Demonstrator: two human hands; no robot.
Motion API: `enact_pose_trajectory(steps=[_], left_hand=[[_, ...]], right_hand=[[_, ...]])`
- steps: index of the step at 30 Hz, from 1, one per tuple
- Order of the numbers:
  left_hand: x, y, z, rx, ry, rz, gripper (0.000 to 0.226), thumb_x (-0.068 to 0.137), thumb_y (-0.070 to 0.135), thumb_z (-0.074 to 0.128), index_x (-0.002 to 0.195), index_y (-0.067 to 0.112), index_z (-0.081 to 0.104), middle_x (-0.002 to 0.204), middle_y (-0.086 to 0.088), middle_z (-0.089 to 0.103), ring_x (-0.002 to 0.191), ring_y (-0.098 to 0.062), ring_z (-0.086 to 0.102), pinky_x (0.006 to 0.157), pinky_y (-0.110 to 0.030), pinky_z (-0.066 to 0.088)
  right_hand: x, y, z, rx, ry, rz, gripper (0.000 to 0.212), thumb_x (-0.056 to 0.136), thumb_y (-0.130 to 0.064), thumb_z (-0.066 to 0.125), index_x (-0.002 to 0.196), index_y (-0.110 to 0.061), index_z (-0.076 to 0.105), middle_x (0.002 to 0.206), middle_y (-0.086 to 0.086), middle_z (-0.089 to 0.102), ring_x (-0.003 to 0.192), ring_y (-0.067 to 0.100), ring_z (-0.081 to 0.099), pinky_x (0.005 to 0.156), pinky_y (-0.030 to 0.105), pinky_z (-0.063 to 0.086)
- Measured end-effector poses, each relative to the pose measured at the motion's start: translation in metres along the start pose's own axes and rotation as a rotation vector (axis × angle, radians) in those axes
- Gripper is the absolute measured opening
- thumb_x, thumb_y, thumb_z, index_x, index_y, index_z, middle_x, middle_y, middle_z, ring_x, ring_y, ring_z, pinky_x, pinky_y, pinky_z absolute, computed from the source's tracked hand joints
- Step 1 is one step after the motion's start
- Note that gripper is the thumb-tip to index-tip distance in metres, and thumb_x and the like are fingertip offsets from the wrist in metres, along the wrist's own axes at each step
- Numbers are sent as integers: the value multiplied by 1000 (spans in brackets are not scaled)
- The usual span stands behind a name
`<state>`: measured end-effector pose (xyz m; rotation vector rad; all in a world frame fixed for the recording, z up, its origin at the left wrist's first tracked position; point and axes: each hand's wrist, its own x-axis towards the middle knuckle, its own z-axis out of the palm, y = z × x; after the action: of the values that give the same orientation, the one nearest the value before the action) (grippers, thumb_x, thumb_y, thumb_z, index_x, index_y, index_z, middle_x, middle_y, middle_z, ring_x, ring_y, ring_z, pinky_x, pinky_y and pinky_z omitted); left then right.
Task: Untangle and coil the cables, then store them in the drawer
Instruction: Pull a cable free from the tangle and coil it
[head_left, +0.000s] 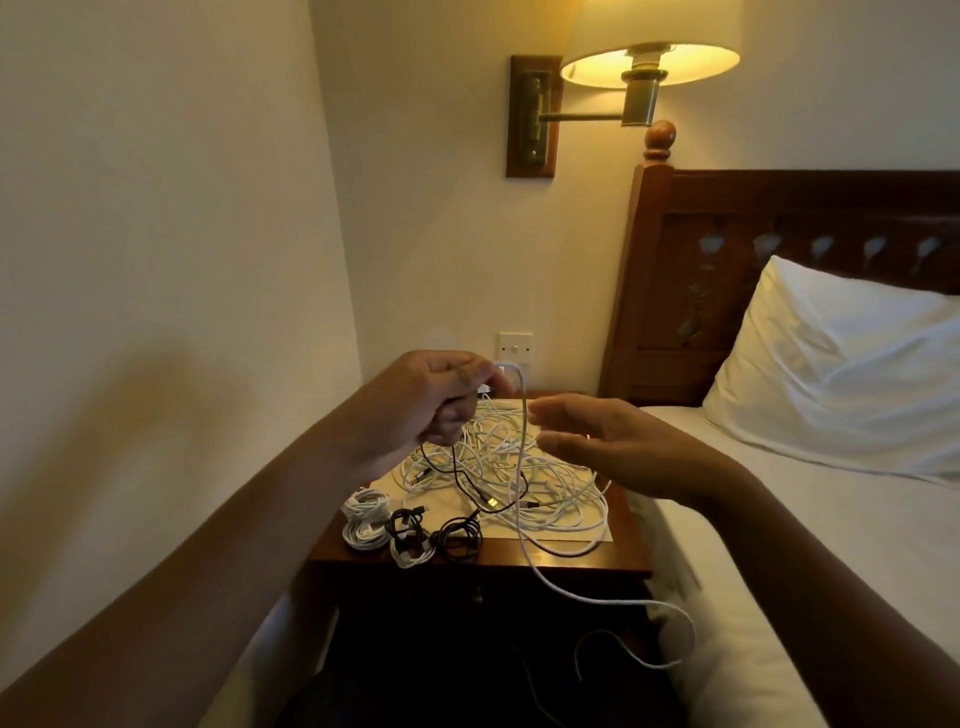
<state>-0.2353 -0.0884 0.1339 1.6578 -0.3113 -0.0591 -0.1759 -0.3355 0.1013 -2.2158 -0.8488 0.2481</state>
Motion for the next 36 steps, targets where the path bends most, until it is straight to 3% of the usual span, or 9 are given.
enact_pose_trajectory(steps=[4,9,13,17,20,25,30,32,36], left_hand=[[4,10,4,-184,31,67,30,105,18,43,97,5,68,53,2,29,45,-11,20,49,-30,16],[-4,12,-2,-209,77,84,31,104,19,43,108,3,68,53,2,27,45,-11,19,49,-30,16],[-4,12,-19,-411,211,70,33,106,19,40,114,0,66,53,6,32,44,-7,20,52,-27,17],[-7,4,-37,-498,266,100,35,105,14,40,126,-4,62,65,1,48,51,-8,29,52,-23,27],[-2,-10,-26,-300,289,135,31,106,14,43,130,1,59,84,-6,70,61,-14,53,59,-23,44],[-6,-26,-9,252,152,163,31,105,11,49,132,14,65,110,-3,76,98,-18,72,84,-27,56],[-22,-25,-7,-39,-120,132,34,108,23,42,107,8,73,72,-19,65,56,-24,57,54,-30,47],[-28,-28,-10,-117,-139,119,40,108,24,39,115,0,70,60,-15,54,46,-20,42,46,-29,34],[-30,-16,-12,-323,-140,140,38,102,27,47,115,1,72,50,0,45,41,-11,33,46,-29,22]], right_hand=[[18,-17,29,249,174,-128,20,107,-19,53,114,-19,71,83,-13,70,79,9,66,82,35,60],[23,-27,49,557,85,-79,29,107,-35,46,117,-20,69,104,-5,69,103,20,65,92,40,56],[21,-31,74,623,67,-75,21,110,-22,44,109,-15,64,73,2,53,59,19,50,55,33,48],[3,-23,88,174,154,-73,26,110,-30,44,105,-29,69,74,-9,59,57,19,50,54,44,45],[-11,-54,93,-70,112,-221,26,110,-34,45,108,-24,69,83,-13,64,68,6,59,61,20,43],[-9,-94,57,-223,210,-275,21,105,-33,56,95,-21,70,67,-12,57,57,-3,53,55,9,38],[4,-88,9,-127,357,-270,13,85,-44,74,88,-31,75,61,-9,64,51,2,53,50,15,42],[11,-76,-3,-14,418,-260,13,83,-47,74,87,-35,76,70,-5,70,56,11,59,57,28,51],[19,-41,8,273,392,-157,14,96,-34,66,97,-25,77,62,-2,55,49,12,42,46,24,37]])
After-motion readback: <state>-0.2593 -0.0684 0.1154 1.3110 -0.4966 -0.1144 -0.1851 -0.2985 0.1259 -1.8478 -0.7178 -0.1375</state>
